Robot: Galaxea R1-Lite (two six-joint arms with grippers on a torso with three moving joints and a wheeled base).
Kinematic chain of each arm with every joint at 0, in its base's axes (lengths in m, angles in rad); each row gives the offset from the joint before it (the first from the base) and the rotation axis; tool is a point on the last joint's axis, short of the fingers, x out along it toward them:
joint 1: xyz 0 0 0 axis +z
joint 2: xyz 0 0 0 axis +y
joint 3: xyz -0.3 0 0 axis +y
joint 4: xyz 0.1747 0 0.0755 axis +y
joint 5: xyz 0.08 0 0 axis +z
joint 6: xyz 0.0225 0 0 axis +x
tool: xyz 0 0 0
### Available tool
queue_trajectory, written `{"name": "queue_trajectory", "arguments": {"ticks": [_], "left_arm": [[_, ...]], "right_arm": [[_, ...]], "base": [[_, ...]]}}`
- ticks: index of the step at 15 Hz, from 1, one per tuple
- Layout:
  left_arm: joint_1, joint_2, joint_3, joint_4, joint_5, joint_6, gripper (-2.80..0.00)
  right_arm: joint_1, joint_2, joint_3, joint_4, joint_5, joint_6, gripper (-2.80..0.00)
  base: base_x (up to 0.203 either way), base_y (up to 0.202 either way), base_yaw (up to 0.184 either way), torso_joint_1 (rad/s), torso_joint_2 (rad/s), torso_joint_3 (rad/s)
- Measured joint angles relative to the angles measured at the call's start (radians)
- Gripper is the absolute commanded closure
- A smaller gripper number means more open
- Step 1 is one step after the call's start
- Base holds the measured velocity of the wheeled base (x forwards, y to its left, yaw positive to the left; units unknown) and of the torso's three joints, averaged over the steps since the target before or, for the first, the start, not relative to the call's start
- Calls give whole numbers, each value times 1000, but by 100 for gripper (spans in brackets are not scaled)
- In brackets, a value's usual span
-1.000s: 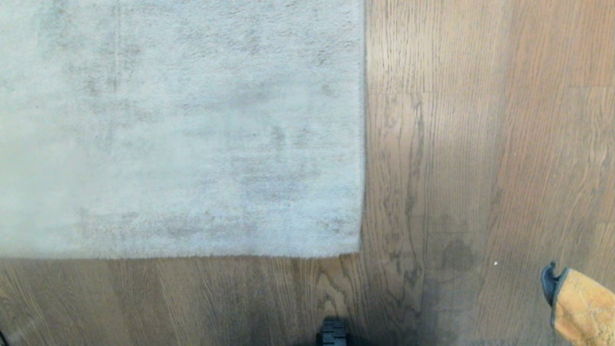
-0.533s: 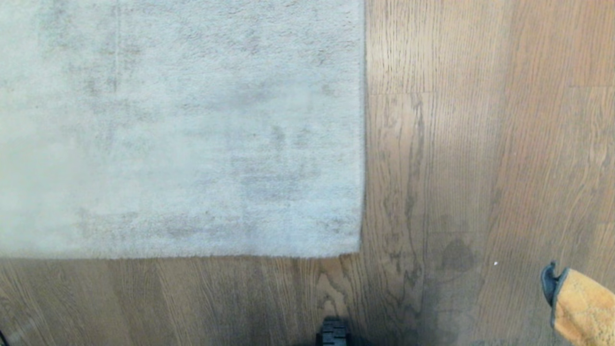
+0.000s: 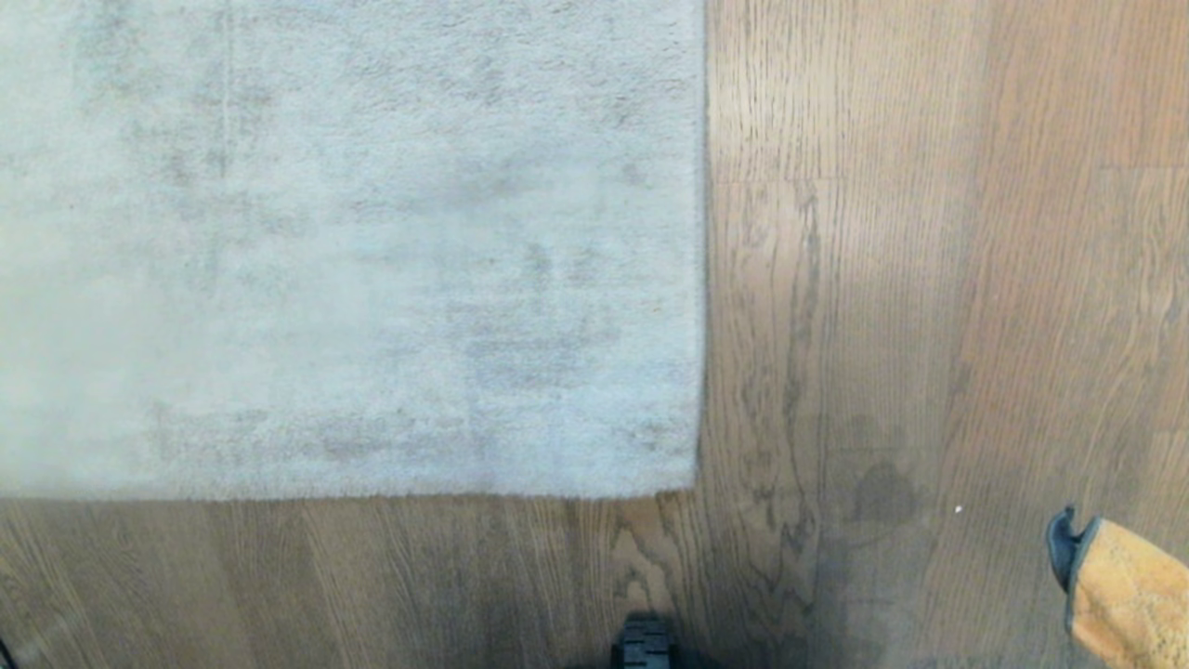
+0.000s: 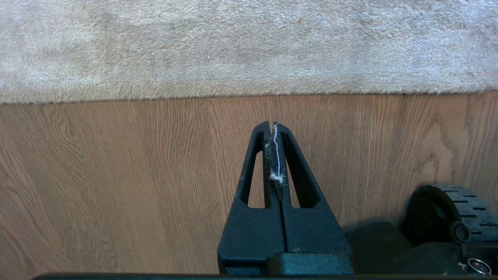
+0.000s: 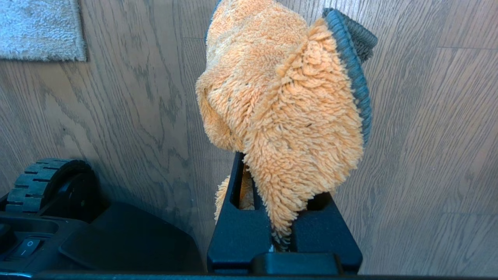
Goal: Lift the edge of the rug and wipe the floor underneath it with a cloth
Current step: Put down the rag
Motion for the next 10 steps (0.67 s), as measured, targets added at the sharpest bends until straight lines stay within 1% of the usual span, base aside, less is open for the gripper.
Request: {"name": "queue_trajectory", "arguments": {"ticks": [10], "left_arm": [[0,0,0,0,1,0,0]], "right_arm": [[0,0,0,-1,0,0,0]], "base": [[0,0,0,0,0,0]]}}
